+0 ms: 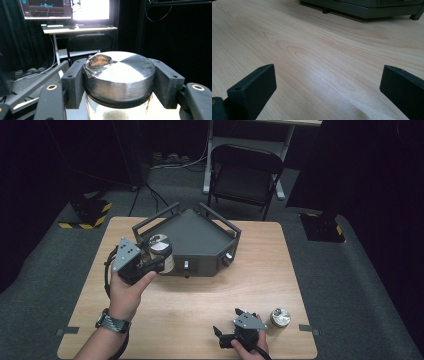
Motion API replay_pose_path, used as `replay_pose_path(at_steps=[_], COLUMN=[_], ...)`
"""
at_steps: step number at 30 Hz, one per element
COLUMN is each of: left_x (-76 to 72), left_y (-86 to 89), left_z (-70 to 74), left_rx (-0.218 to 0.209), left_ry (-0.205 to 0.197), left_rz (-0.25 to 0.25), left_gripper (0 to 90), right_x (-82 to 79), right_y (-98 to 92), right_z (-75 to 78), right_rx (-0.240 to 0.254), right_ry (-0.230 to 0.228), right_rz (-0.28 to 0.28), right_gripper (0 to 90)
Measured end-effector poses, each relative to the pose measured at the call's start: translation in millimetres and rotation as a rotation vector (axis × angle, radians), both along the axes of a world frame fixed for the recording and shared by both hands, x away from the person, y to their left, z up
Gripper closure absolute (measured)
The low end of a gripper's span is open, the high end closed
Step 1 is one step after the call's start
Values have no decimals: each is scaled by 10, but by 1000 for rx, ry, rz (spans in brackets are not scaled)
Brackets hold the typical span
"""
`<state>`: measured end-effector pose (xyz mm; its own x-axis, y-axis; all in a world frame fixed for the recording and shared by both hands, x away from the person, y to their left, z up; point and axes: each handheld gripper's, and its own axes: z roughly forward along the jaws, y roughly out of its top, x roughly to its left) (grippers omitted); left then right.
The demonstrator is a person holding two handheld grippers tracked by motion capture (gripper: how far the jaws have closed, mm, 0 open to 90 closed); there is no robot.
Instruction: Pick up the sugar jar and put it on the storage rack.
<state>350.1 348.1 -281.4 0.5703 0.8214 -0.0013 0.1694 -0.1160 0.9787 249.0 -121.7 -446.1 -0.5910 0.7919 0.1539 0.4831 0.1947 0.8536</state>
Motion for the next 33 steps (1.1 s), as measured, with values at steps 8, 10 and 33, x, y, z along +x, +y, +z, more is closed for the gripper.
replay_pose_path(at_steps=[8, 10, 33], left_x=[206, 234, 887], left_y=[-127, -144, -367], left_z=[55, 56, -126], left_rx=[4, 8, 37], left_ry=[-10, -10, 22], left_rz=[14, 15, 98], left_gripper=[350, 350, 350], right_x=[-1, -5, 3], right_y=[-9, -7, -50], right_z=[-5, -6, -24], right_rx=[4, 3, 25], right_ry=[-2, -4, -2], right_rz=[3, 2, 9], right_gripper=[9, 9, 9])
